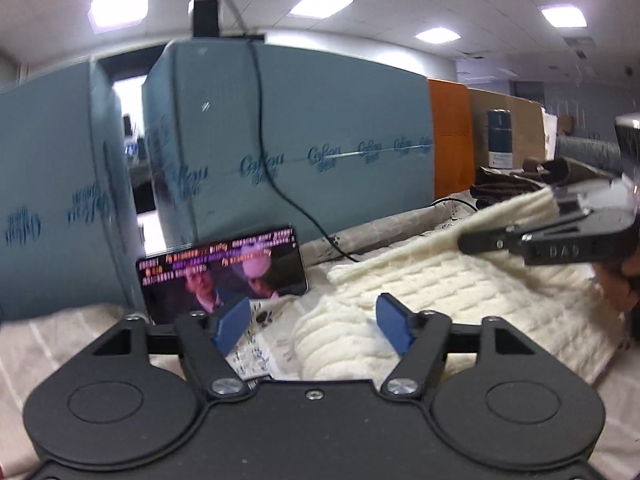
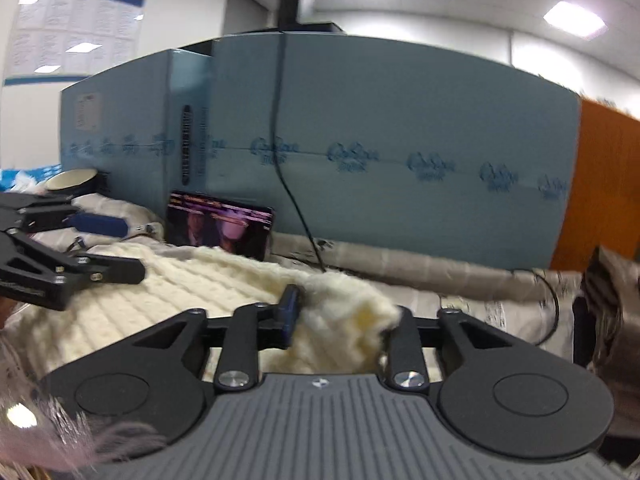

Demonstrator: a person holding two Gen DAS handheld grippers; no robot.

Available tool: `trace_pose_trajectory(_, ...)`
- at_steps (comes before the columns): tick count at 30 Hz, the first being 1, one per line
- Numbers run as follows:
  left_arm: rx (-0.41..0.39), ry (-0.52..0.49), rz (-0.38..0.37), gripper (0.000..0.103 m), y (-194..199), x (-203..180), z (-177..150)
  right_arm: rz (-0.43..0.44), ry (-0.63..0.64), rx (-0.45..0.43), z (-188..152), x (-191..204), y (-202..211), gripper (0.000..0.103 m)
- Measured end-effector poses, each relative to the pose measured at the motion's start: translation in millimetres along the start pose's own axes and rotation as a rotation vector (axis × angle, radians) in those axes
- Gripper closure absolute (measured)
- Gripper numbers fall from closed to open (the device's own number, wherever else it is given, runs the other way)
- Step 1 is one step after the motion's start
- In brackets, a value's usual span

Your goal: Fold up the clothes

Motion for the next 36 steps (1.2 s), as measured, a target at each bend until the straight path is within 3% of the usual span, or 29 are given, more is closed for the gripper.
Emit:
trace_pose_trajectory(3,0.008,0.044,0.015,0.019,3.3,3.2,-1.6,-0.024,-0.075,0.015,-4.9,-9.9,3.9,0.062)
trace_pose_trajectory(6,0.003,0.068,-0.013,0.018,7.1,4.2,3.3,-0.012,-0.203,-0.003,-0.4,-20.5,15.7,0.041)
trace_pose_trajectory(7,0.006,0.072,-0.028,0.014,8.2,5.3,4.9,-0.001,-0.228,-0.012,0.9,-22.6,20.8,0.032)
trace_pose_trajectory(9,0.036,0.033,-0.041,0.004,10.1,5.1,5.5,0.014,-0.257,-0.021,2.5,-25.1,30.0,0.024)
trace_pose_trajectory(13,0.049,0.015,-0.020,0.000,11.0,5.8,3.5,-0.026,-0.249,0.037,-7.0,-25.8,32.6,0.022)
trace_pose_trajectory(19,0.169,-0.026,0.090,0.000,-17.9,-3.4,-17.2,-0.110,-0.229,0.188,-29.8,-26.1,15.6,0.022)
trace_pose_trajectory(31,0.207,0.040,0.145,0.000,-18.9,0.4,-12.2,-0.143,-0.265,0.187,-23.8,-31.1,21.4,0.022)
trace_pose_trajectory(36,0.222,0.111,0.178,0.000,-9.2,0.6,-2.5,-0.162,-0.355,0.183,-15.3,-34.5,38.2,0.022)
Point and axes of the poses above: each gripper's, at about its wrist camera, not at the fingertips, and y roughly against the way its jaws point, x to its left, z to its top, the point moved 3 cm from there along -y, roughly the way its jaws point, and after that the axes turned 12 degrees about -x, right-handed, at the moved point
